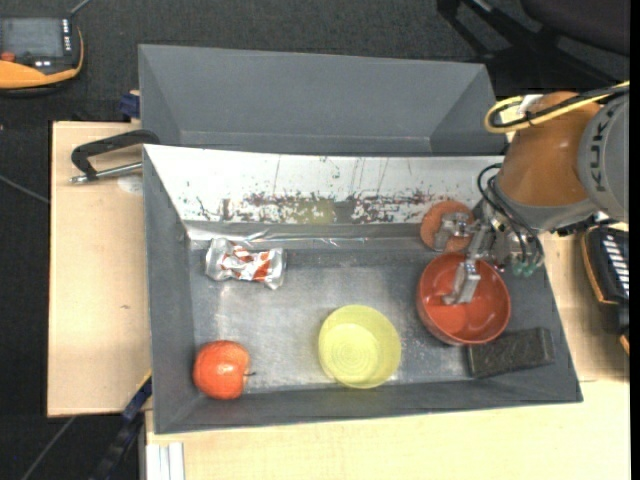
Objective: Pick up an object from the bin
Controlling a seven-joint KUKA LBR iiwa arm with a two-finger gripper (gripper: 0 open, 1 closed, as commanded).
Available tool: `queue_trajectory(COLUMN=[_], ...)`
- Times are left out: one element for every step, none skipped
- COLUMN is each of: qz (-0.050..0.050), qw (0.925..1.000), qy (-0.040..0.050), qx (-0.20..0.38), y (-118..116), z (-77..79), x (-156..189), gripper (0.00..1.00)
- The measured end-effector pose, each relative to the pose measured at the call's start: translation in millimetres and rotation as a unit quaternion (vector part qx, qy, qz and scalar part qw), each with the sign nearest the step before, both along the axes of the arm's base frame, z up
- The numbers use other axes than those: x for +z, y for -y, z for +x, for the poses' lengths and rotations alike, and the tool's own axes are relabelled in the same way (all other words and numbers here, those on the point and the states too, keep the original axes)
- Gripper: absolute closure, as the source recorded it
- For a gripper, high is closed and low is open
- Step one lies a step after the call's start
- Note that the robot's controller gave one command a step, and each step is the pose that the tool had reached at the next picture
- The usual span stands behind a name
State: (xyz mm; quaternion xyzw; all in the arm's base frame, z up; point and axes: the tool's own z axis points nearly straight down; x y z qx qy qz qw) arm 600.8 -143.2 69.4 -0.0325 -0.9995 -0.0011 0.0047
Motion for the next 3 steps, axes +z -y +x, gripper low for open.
queue_trajectory(qz=[0.001, 0.001, 0.0], qw=[0.9952, 0.9952, 0.9937], qy=[0.0019, 0.0035, 0.011], qx=[0.098, 0.097, 0.112], y=[3.2, 2.6, -22.9], z=[-16.5, -15.8, -6.1], x=[18.5, 18.5, 136.9], gripper=[0.0, 1.0, 1.0])
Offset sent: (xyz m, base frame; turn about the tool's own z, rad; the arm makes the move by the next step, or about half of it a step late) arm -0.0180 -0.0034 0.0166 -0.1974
